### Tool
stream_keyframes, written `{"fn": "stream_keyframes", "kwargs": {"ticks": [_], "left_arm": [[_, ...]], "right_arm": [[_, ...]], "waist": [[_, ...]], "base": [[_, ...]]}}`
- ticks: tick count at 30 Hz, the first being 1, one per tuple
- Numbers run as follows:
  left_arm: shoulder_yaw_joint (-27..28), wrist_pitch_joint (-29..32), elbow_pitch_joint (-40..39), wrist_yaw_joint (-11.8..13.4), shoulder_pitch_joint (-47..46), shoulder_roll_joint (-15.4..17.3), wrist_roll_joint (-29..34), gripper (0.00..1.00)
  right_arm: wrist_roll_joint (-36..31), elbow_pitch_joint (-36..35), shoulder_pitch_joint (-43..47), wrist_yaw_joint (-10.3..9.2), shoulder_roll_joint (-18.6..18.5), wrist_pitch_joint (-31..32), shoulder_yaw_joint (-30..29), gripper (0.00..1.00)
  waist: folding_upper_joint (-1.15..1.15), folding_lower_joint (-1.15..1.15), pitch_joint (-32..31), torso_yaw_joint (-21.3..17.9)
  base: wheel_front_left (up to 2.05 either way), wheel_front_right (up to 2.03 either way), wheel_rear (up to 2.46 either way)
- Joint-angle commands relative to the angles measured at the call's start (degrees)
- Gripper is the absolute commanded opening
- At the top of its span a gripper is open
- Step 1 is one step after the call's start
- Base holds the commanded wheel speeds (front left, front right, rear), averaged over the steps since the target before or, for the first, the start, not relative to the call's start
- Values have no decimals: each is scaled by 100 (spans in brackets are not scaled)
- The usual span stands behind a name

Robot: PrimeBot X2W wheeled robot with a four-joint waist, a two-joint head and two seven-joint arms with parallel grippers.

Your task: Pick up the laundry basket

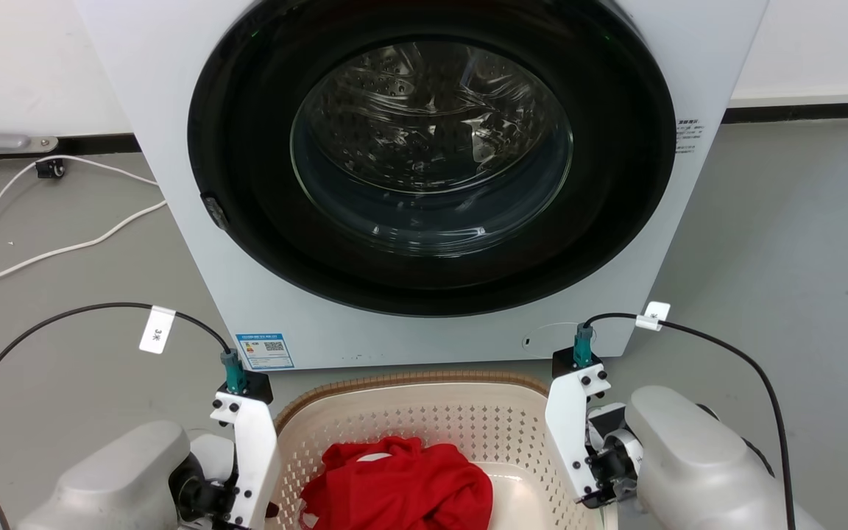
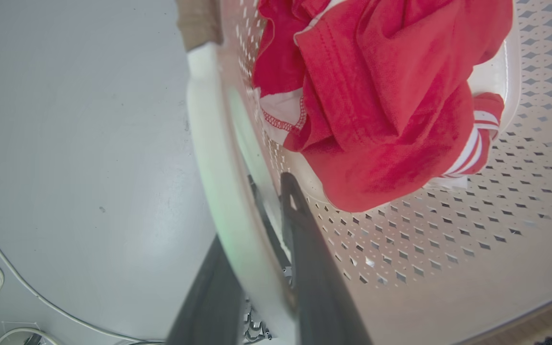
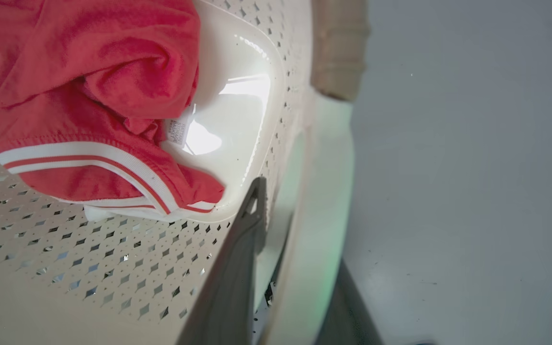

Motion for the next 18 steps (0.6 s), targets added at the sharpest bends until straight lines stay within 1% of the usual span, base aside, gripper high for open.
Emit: {"fn": "stream_keyframes", "kwargs": {"ticks": [1, 8, 18], "left_arm": [[-2, 42, 33, -12, -58, 7, 1, 0], [-6, 163, 76, -13, -157, -2, -50, 0], [-7, 60, 159, -13, -250, -85, -57, 0]], "right_arm": [[15, -1, -122, 30, -19, 10, 19, 0], [83, 45, -272, 30, -21, 50, 22, 0], [189, 54, -483, 30, -11, 67, 94, 0]], "waist": [[0, 1, 5, 0], [0, 1, 20, 13], [0, 1, 51, 26]], "base": [[0, 0, 0], [0, 0, 0], [0, 0, 0]]}}
